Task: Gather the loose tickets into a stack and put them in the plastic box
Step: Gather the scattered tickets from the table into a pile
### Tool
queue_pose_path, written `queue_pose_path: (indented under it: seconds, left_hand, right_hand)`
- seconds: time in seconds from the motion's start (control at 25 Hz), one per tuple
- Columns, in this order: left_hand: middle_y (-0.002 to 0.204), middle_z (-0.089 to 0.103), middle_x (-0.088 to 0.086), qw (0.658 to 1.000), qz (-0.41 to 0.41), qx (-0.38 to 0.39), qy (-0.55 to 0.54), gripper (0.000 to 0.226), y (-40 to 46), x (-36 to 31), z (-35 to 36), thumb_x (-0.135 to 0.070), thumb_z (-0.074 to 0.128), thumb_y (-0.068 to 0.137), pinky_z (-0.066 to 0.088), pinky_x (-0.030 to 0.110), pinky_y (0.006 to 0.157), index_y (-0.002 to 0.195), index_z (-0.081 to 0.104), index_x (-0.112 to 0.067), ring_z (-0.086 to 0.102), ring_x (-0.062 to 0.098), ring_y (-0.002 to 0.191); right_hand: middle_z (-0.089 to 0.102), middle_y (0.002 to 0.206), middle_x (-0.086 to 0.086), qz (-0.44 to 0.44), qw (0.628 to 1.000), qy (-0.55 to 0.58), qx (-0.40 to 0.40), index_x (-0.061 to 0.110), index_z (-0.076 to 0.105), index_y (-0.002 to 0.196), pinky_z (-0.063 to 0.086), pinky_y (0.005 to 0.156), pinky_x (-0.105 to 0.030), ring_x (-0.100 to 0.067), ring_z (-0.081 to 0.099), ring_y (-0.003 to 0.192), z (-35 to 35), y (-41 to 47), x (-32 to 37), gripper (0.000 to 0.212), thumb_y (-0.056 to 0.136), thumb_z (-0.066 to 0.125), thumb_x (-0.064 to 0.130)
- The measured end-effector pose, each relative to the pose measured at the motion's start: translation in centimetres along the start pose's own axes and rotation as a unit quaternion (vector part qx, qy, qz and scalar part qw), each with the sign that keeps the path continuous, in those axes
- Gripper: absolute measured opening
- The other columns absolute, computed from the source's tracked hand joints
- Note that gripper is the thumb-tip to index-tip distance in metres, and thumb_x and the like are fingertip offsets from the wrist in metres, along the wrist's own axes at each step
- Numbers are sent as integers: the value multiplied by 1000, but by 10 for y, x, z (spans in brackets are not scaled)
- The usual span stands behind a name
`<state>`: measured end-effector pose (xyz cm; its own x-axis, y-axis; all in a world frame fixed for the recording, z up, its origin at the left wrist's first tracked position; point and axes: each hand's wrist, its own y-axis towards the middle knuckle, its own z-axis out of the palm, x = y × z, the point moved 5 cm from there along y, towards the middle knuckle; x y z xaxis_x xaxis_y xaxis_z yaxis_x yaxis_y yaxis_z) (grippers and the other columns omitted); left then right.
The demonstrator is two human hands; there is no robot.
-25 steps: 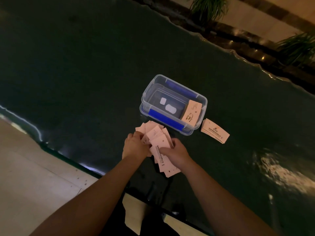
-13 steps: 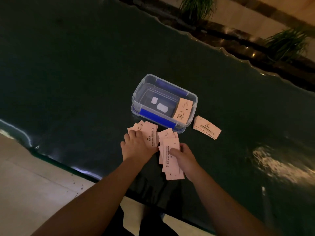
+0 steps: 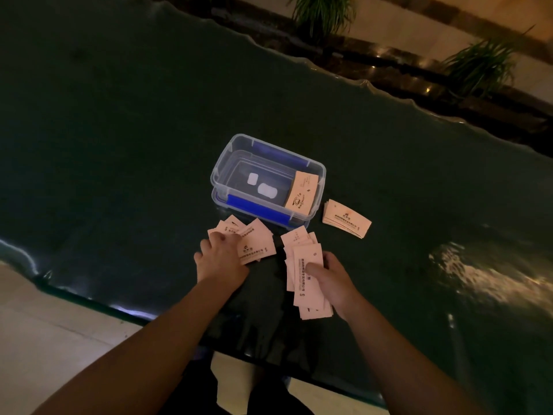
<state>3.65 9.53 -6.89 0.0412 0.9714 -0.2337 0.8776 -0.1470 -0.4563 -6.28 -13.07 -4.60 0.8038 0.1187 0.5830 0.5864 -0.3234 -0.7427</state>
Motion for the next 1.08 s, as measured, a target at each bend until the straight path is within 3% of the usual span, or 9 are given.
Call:
queue_pose_path:
  seconds: [0.16,0.32,0.44,0.56,0.64,0.72,0.92,1.0,1.08]
  left_hand:
    - [152,43,8,1000,6,16,2,85,0,5,-1,-37,77,83,42,51,112,156,35,-25,40,31,139]
    - [158,39,-1,989,129,70,7,75,-3,-12,4,-26,74,88,33,54,119,154,40,-33,33,28,145]
    - [162,36,-3,976,200,72,-55,71,-10,-27,5,-14,70,91,30,49,123,153,41,-32,31,23,150]
    - [157,40,1,985,89,2,-150,65,-17,-18,1,-15,75,90,44,43,115,148,45,-24,44,21,141]
    - [132,56,0,968,-17,4,-249,41,-31,-5,6,-17,73,92,56,35,95,128,53,-23,60,17,116]
    - [105,62,-5,931,-83,56,-350,28,-46,-2,22,-18,72,92,55,31,81,113,53,-21,66,19,105]
    - [134,64,1,814,-139,145,-545,71,-67,-20,40,-12,80,85,55,32,88,145,44,-18,62,18,114]
    - [139,61,1,800,-128,146,-568,73,-67,-27,38,-7,75,88,55,26,75,150,39,-22,61,16,113]
    - [143,59,3,799,-121,151,-569,76,-65,-30,37,-6,70,90,59,30,76,154,34,-25,63,18,115]
  right_hand:
    - [64,126,3,0,1000,-12,5,34,48,139,60,95,-50,-23,70,112,-1,-1,-1,45,99,66,24]
    - [62,117,8,-20,998,-57,20,37,48,126,55,74,-32,-11,66,99,-2,-2,3,38,98,67,20]
    - [61,110,15,-38,992,-111,48,38,49,123,50,70,-27,-4,63,95,3,0,7,39,96,69,19]
    - [62,108,17,-47,987,-138,74,35,51,130,51,70,-26,-4,64,95,15,5,12,42,95,70,20]
    - [61,108,17,-55,984,-150,77,30,51,139,52,71,-26,-4,64,95,22,9,18,49,95,71,23]
    - [64,120,10,-59,982,-162,74,27,51,144,54,75,-29,-9,65,101,28,10,22,54,94,71,25]
    - [56,143,-4,-51,974,-210,62,34,50,148,55,100,-48,-23,62,118,49,11,24,86,66,73,51]
    - [54,137,-2,-53,971,-228,56,34,50,146,54,102,-49,-24,57,123,56,9,24,85,66,74,48]
    - [56,133,0,-62,972,-220,46,34,51,139,55,100,-48,-23,56,123,58,7,24,74,71,79,38]
